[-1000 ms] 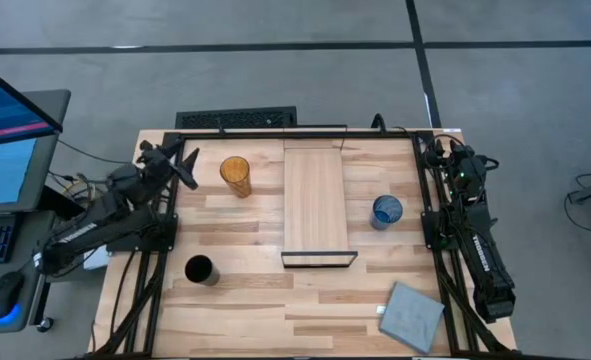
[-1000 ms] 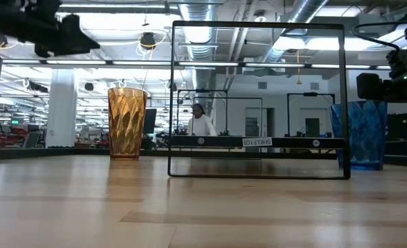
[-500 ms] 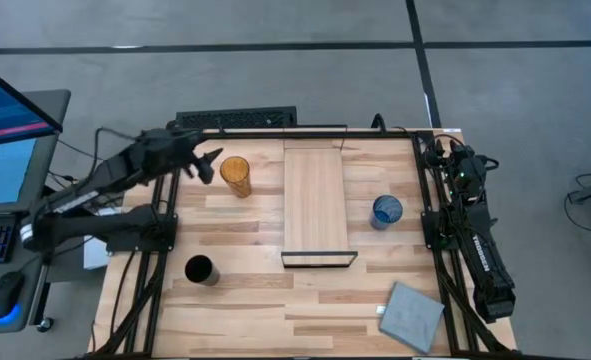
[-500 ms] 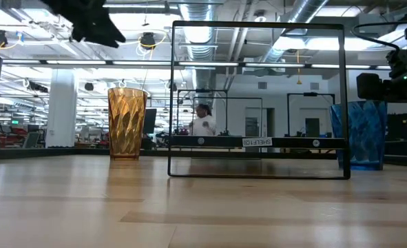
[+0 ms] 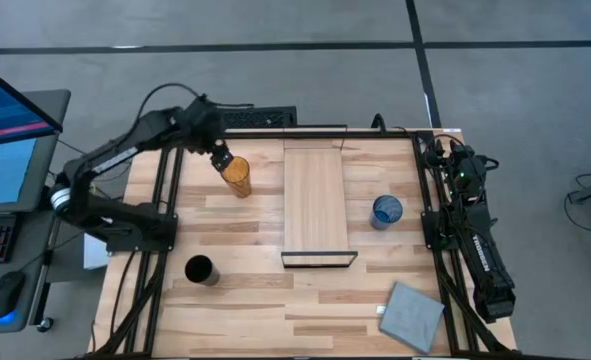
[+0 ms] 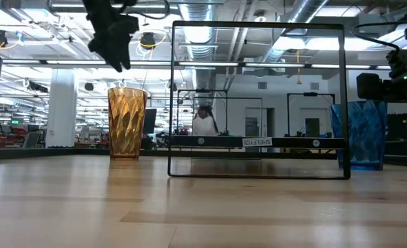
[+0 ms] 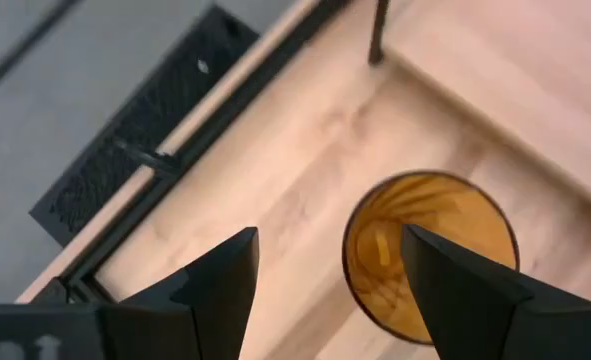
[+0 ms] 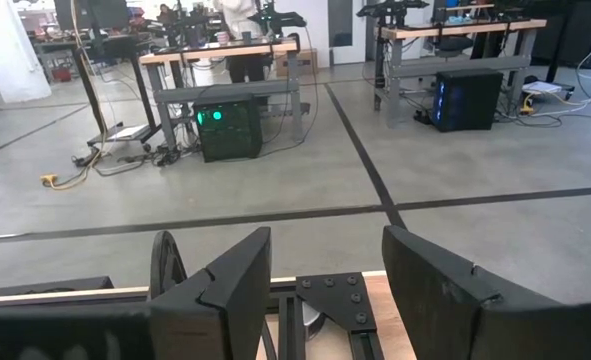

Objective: Stack small to large cups/mugs on shelf
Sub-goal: Put the brown cup on the shelf

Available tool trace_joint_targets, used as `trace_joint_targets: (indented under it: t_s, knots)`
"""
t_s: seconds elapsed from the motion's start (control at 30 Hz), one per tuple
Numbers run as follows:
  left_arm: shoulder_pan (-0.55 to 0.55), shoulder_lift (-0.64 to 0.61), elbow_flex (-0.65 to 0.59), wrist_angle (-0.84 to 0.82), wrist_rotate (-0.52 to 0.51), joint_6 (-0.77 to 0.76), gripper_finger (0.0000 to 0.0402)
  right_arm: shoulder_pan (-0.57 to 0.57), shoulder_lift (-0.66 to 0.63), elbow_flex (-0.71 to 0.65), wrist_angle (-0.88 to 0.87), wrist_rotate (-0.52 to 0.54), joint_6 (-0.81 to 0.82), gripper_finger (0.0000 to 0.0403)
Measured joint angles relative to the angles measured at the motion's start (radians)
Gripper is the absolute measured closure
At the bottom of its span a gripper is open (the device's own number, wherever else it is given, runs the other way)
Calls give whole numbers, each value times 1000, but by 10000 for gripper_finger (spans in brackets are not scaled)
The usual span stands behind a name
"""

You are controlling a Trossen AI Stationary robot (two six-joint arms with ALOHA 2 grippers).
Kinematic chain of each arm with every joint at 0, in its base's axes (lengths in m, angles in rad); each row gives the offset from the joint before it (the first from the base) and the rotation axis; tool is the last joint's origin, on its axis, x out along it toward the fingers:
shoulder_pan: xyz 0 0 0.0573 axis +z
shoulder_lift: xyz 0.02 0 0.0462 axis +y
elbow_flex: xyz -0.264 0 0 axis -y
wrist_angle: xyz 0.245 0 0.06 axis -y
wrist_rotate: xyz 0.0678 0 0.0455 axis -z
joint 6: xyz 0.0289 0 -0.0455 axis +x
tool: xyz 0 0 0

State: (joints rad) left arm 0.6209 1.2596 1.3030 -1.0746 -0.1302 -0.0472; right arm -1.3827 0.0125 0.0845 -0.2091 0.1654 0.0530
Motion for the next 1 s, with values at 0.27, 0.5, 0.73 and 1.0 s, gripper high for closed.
trace_joint_targets:
  t_s: [0.27,0.5,0.73,1.0]
  knots:
    - [6,173,70,-55,14,28,166,0,0,0,-1,0,0,189]
    - [37,271,70,-142,12,42,166,0,0,0,-7,0,0,189]
    - [41,332,70,-145,76,82,166,0,0,0,-7,0,0,189]
    - [42,397,69,-144,54,107,182,0,0,0,-7,0,0,189]
